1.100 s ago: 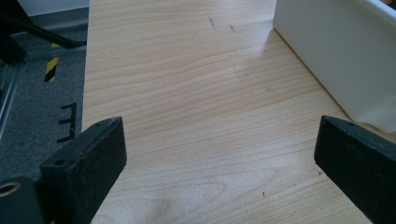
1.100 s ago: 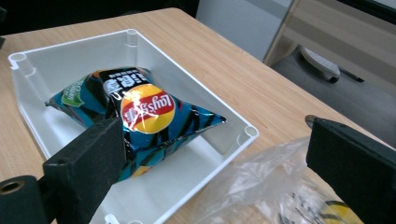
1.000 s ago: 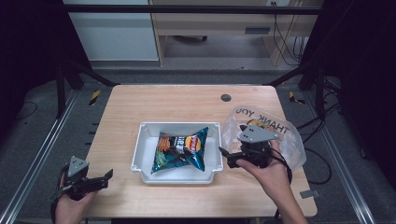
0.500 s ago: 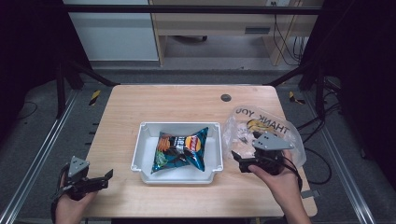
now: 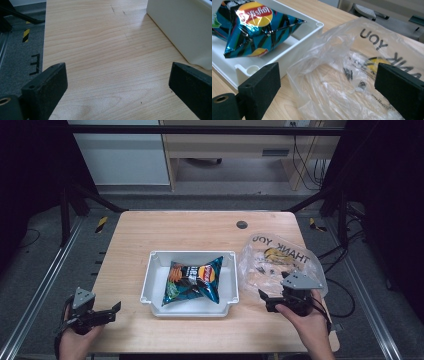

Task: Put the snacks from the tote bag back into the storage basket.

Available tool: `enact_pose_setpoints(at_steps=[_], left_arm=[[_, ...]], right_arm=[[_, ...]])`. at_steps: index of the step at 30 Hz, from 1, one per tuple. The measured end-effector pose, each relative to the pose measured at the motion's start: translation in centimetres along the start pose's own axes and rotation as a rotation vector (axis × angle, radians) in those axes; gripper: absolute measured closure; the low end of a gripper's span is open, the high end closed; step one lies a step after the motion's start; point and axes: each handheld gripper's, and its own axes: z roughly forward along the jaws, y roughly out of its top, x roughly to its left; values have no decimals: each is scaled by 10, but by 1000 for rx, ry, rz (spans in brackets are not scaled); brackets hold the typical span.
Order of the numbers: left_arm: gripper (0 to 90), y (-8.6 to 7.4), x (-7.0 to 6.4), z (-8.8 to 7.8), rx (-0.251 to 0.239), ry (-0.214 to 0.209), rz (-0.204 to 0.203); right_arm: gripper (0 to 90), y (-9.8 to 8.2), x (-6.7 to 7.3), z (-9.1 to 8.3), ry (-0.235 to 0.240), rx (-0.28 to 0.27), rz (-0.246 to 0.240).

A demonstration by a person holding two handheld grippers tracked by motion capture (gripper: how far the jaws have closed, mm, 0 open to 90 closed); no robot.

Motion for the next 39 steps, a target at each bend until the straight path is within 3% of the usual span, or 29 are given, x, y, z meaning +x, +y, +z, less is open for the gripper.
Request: enact_pose_setpoints(at_steps=[14,21,39], left_arm=[[16,0,0,1,9,-1,-10],[17,0,0,1,10,-1,-7],[17,1,0,1,12,5,-20]], right_arm=[[70,-22,0,10,-5,74,-9],[69,-31,1,17,-11,114,-37],[69,-52,11,38,18,201,-70]])
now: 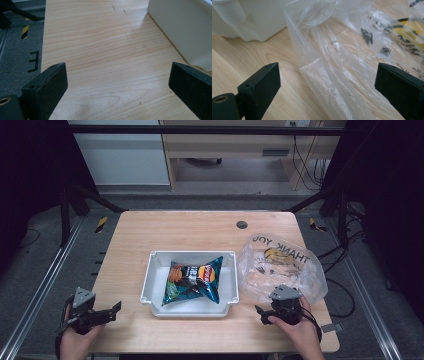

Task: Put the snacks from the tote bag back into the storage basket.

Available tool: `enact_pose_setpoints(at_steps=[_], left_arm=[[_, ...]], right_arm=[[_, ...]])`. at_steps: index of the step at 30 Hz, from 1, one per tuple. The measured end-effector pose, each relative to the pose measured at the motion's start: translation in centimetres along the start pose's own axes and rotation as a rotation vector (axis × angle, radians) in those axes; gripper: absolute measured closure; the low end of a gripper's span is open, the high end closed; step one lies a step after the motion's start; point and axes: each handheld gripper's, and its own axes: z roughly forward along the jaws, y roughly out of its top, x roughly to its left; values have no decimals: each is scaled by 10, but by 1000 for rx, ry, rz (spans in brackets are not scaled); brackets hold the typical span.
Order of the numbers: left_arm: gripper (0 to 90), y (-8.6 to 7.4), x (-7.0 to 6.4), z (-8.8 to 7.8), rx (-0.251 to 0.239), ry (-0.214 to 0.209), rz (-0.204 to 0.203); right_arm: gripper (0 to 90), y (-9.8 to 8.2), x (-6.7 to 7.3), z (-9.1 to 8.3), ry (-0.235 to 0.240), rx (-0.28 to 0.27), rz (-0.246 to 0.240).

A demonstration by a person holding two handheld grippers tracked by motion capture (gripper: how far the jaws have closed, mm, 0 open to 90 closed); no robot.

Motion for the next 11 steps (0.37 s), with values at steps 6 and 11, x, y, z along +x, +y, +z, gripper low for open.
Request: enact_pose_setpoints(at_steps=[6,11], left_arm=[[18,1,0,1,-5,10,8],[19,2,-2,2,-4,1,19]], right_arm=[[66,-2,0,2,10,17,19],[65,-3,1,0,5,11,17]])
